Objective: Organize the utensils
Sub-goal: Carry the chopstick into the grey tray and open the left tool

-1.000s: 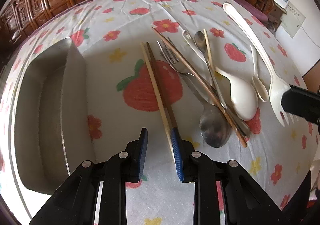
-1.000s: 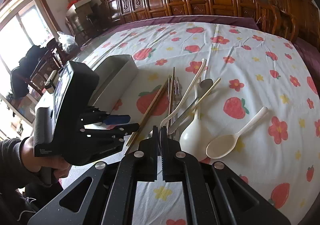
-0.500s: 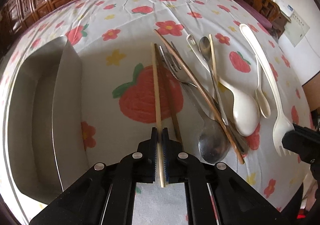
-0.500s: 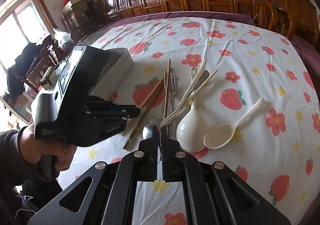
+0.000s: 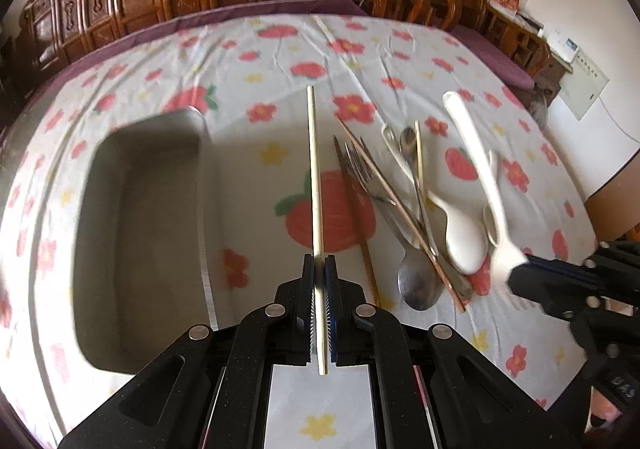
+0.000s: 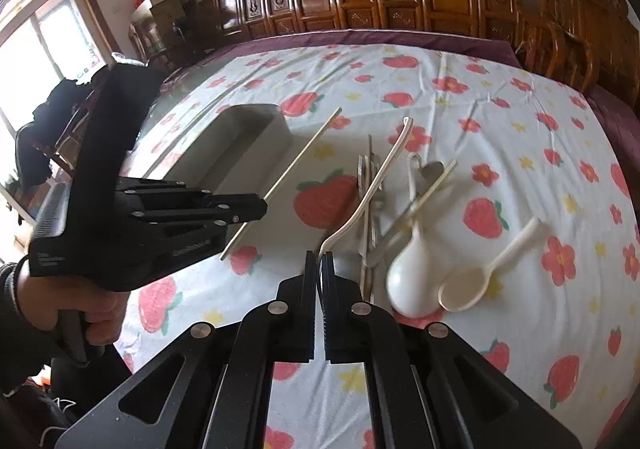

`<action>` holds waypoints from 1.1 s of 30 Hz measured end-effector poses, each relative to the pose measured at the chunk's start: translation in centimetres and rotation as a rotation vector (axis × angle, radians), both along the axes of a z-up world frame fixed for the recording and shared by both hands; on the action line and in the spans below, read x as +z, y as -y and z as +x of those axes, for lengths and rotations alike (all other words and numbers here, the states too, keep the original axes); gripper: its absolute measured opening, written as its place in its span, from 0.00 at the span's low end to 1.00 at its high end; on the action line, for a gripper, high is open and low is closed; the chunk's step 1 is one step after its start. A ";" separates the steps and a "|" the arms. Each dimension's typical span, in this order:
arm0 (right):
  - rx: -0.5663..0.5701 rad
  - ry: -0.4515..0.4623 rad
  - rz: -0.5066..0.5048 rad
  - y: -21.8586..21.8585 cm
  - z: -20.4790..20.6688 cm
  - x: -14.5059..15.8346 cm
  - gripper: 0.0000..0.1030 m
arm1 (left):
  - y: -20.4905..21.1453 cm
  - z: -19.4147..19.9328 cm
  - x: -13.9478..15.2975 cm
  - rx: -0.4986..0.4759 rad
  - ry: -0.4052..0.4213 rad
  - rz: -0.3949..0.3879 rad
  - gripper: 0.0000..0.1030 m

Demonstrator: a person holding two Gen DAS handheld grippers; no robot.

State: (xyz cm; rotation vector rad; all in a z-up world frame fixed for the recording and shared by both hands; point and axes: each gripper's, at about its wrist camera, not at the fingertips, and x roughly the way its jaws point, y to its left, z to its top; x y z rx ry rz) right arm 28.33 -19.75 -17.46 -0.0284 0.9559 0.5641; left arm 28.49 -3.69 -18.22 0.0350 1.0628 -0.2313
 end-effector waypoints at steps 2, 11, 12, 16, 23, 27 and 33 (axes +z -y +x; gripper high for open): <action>0.006 0.006 0.000 -0.6 0.1 0.4 0.03 | -0.6 -0.2 0.8 0.001 0.014 -0.003 0.04; 0.046 0.028 0.001 -3.9 0.0 2.0 0.03 | -3.6 -1.2 3.7 0.025 0.063 -0.023 0.04; 0.051 0.029 0.000 -4.3 0.0 2.1 0.03 | -4.1 -1.3 3.9 0.029 0.067 -0.026 0.04; 0.070 0.037 -0.004 -5.8 0.1 2.6 0.03 | -5.7 -1.4 4.1 0.045 0.072 -0.026 0.04; 0.101 0.041 -0.006 -8.4 0.6 2.9 0.03 | -8.3 -1.2 3.2 0.075 0.049 -0.023 0.04; 0.117 0.040 -0.009 -9.6 0.8 2.8 0.03 | -9.5 -0.9 2.2 0.085 0.020 -0.026 0.04; 0.129 0.030 -0.009 -11.2 1.2 2.3 0.04 | -10.8 -0.2 0.9 0.092 -0.017 -0.031 0.04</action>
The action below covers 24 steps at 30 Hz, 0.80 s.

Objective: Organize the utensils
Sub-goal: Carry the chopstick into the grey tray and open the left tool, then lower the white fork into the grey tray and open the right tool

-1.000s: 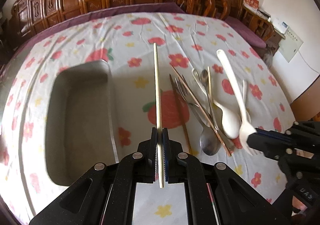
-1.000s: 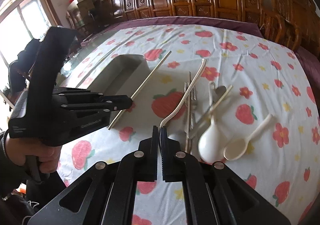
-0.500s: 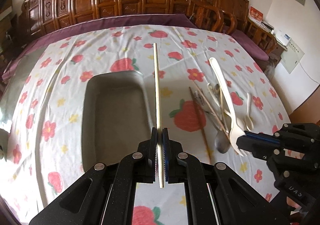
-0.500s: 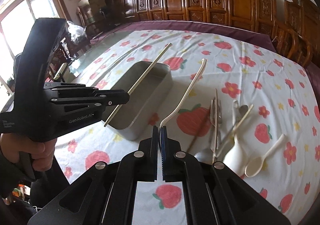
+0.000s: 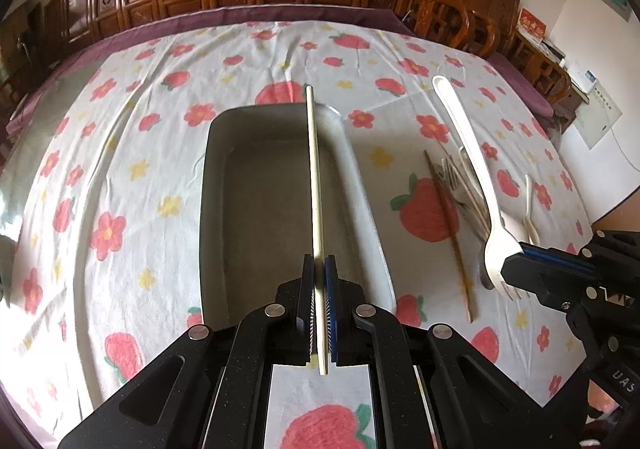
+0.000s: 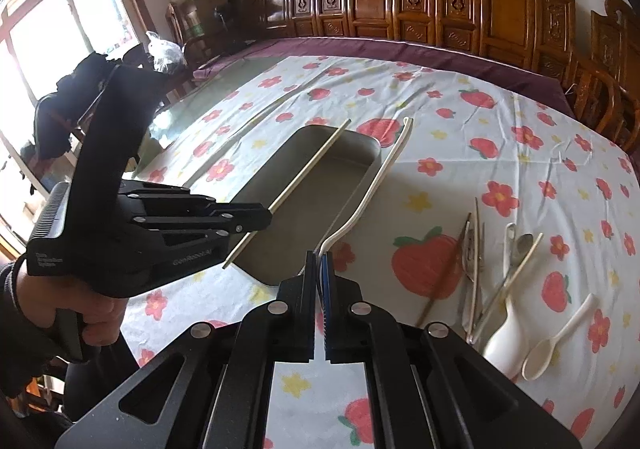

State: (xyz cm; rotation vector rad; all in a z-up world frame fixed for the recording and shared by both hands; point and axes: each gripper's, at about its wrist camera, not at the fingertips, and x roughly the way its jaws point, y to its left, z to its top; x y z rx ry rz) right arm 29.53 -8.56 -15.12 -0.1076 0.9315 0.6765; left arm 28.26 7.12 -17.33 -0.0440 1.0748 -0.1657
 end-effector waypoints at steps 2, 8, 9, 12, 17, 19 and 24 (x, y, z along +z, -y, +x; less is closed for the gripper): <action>0.002 -0.003 -0.002 -0.3 0.1 -0.2 0.03 | -0.2 0.1 -0.2 0.003 -0.003 -0.003 0.04; 0.006 -0.016 0.001 -1.1 0.6 -0.6 0.03 | -0.8 0.7 -0.8 0.016 -0.012 0.002 0.04; 0.006 -0.017 0.002 -1.2 0.6 -0.6 0.03 | -1.0 0.8 -0.6 0.021 -0.008 0.003 0.04; 0.014 -0.017 0.009 -1.8 0.9 -0.6 0.04 | -1.6 0.6 -0.1 0.028 0.004 -0.003 0.05; 0.041 -0.022 0.025 -3.6 1.5 -0.8 0.03 | -3.2 -0.3 1.2 0.051 0.031 -0.002 0.13; 0.052 -0.027 0.029 -4.5 1.7 -1.0 0.04 | -3.8 -0.8 1.9 0.057 0.045 0.008 0.13; 0.081 -0.049 0.033 -6.7 2.3 -2.3 0.03 | -5.5 -1.9 3.2 0.077 0.075 0.023 0.13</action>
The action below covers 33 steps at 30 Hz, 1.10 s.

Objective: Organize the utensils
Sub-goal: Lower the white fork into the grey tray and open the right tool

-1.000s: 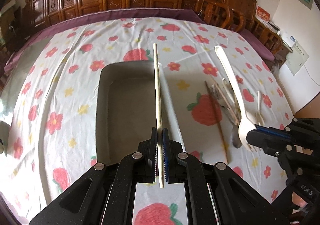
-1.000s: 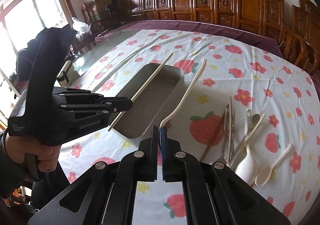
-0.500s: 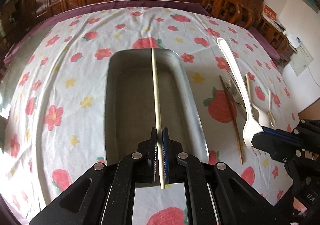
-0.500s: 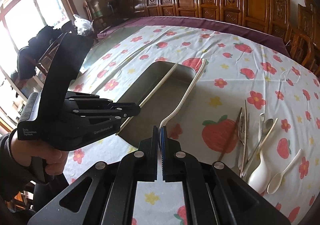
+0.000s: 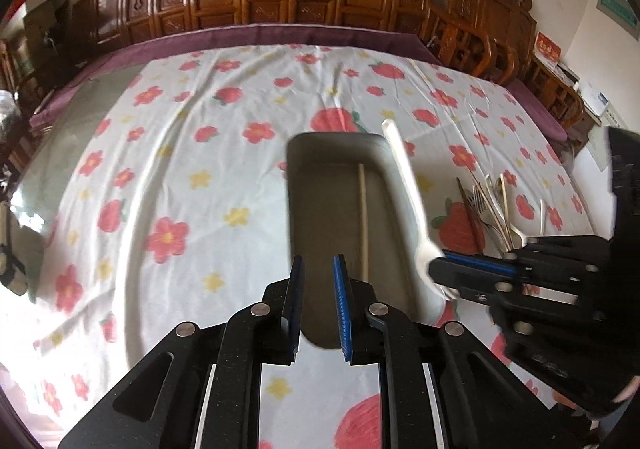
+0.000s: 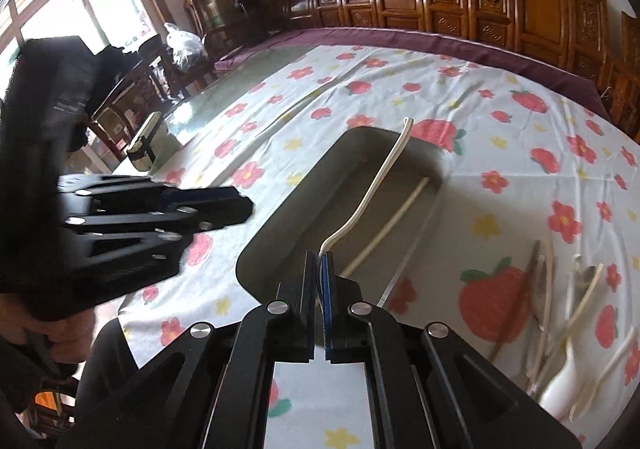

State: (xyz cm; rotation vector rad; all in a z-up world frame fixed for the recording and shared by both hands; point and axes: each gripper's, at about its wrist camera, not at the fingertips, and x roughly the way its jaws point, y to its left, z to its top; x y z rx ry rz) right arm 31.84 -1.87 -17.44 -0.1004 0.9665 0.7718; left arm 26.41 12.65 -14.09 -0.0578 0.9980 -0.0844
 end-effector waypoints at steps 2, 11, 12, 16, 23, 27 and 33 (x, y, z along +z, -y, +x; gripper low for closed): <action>0.008 -0.004 -0.014 -0.9 0.2 -0.6 0.03 | -0.5 -0.4 0.4 0.007 0.009 0.005 0.13; 0.013 -0.018 -0.072 -2.8 1.0 -2.7 0.03 | -2.3 -1.8 1.3 0.027 0.033 0.006 0.13; 0.013 -0.019 -0.075 -2.9 1.0 -2.9 0.03 | -2.5 -1.8 1.4 0.028 0.034 0.004 0.13; 0.008 -0.022 -0.089 -3.2 1.5 -3.4 0.03 | -2.8 -2.1 1.6 0.032 0.040 0.001 0.13; 0.005 -0.012 -0.071 -3.5 1.8 -3.1 0.10 | -3.0 -2.7 2.0 0.040 0.051 0.002 0.14; -0.004 -0.009 -0.072 -2.9 1.5 -2.9 0.15 | -3.0 -2.7 2.1 0.037 0.052 0.003 0.15; -0.033 0.015 -0.058 -0.1 -0.1 -1.5 0.15 | -2.1 -2.9 2.4 0.023 0.057 0.000 0.15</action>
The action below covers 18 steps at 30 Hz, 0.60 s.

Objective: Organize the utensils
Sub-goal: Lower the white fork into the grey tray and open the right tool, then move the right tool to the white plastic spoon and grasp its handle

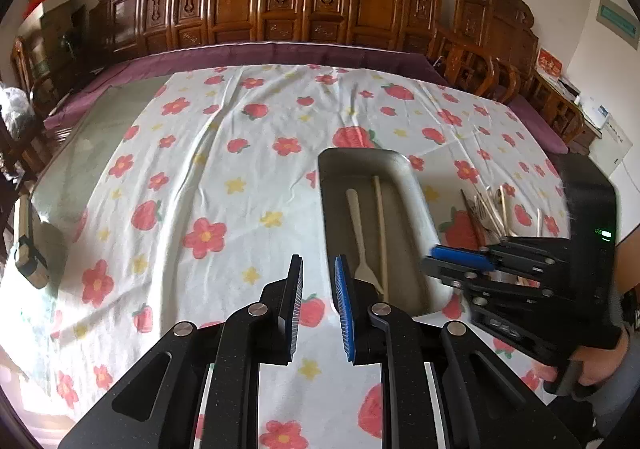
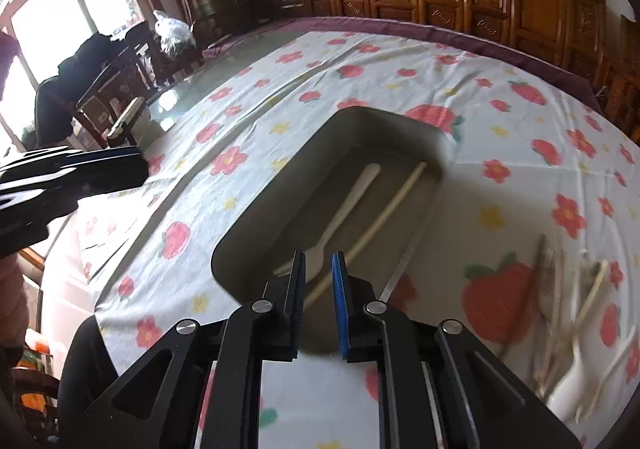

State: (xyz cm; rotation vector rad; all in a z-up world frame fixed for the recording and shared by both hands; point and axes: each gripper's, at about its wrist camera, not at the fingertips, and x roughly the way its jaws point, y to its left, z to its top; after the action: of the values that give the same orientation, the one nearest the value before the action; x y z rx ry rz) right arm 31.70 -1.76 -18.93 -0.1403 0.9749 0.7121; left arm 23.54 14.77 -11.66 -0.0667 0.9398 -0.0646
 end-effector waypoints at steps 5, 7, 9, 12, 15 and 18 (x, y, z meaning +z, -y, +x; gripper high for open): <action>-0.046 0.021 0.029 3.7 -1.8 1.9 0.15 | 1.6 0.1 0.4 -0.022 0.007 0.000 0.16; -0.071 0.035 0.031 5.5 -2.6 2.7 0.15 | 2.3 0.2 0.5 -0.029 0.009 0.001 0.18; -0.096 0.046 0.028 7.1 -3.2 3.2 0.15 | 3.0 0.2 0.5 -0.039 0.012 0.000 0.21; -0.133 0.063 0.017 9.5 -3.8 3.9 0.15 | 4.2 0.2 0.6 -0.054 0.010 0.000 0.21; -0.172 0.070 0.019 11.8 -4.4 4.5 0.15 | 5.3 0.2 0.6 -0.066 0.011 -0.001 0.23; -0.200 0.081 0.012 13.5 -4.8 4.7 0.15 | 6.6 0.3 0.6 -0.081 0.010 -0.001 0.24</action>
State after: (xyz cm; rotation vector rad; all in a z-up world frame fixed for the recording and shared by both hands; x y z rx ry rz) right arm 26.90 -15.27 -14.19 -0.0595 0.8931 0.5252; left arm 23.84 8.18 -11.04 -0.0293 0.9328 -0.1406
